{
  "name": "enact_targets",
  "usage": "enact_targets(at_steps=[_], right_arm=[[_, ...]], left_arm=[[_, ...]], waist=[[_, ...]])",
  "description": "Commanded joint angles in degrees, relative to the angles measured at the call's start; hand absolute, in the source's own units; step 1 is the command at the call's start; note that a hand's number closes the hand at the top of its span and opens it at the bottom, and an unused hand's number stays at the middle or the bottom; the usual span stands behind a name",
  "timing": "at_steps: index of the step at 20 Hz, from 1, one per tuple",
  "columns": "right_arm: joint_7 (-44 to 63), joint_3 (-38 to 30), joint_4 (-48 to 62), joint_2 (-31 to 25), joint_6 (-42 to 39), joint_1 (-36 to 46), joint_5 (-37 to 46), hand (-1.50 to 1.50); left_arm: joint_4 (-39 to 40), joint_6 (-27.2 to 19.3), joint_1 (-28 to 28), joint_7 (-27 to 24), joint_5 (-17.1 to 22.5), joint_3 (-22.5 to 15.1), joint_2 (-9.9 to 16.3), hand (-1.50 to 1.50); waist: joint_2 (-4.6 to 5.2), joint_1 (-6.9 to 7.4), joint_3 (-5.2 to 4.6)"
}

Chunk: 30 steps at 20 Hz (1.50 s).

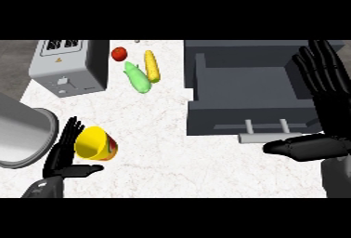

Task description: Pick up the cup, place it into the drawer and close the drawer

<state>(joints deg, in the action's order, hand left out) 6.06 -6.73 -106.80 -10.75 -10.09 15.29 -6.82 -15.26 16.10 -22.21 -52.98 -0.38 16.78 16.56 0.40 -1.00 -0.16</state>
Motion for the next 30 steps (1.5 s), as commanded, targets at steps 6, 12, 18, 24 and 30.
enact_targets(at_steps=[6,12,18,24,30], right_arm=[[-1.8,-1.1,4.5,-0.6,-0.8,2.5,-0.3,-1.50],[0.7,-2.6,2.4,-1.9,-1.6,3.0,-2.5,-1.50],[0.1,-0.2,-1.3,-0.6,-1.1,-1.7,0.0,-1.50],[-2.5,-0.8,2.3,-1.1,-1.9,-1.0,0.5,-1.50],[2.1,-1.2,-0.8,-1.3,-1.1,0.4,-1.4,-1.50]], left_arm=[[4.7,3.0,-3.0,-7.9,-1.1,0.2,0.4,-1.50],[5.7,3.2,-3.9,-7.8,-1.7,-0.3,-1.1,-1.50],[4.1,13.2,-4.8,-6.8,-0.6,-0.6,-1.9,1.50],[-1.1,-7.6,-3.8,-15.7,-2.2,-0.3,-5.0,1.50],[-0.6,-20.8,-5.4,-15.8,0.8,5.1,-7.0,1.50]], waist=[[0.38,-0.36,-0.10],[0.31,-0.62,-0.11],[0.20,-0.75,-0.12],[0.26,-0.09,-0.01],[0.20,-0.63,-0.06]])
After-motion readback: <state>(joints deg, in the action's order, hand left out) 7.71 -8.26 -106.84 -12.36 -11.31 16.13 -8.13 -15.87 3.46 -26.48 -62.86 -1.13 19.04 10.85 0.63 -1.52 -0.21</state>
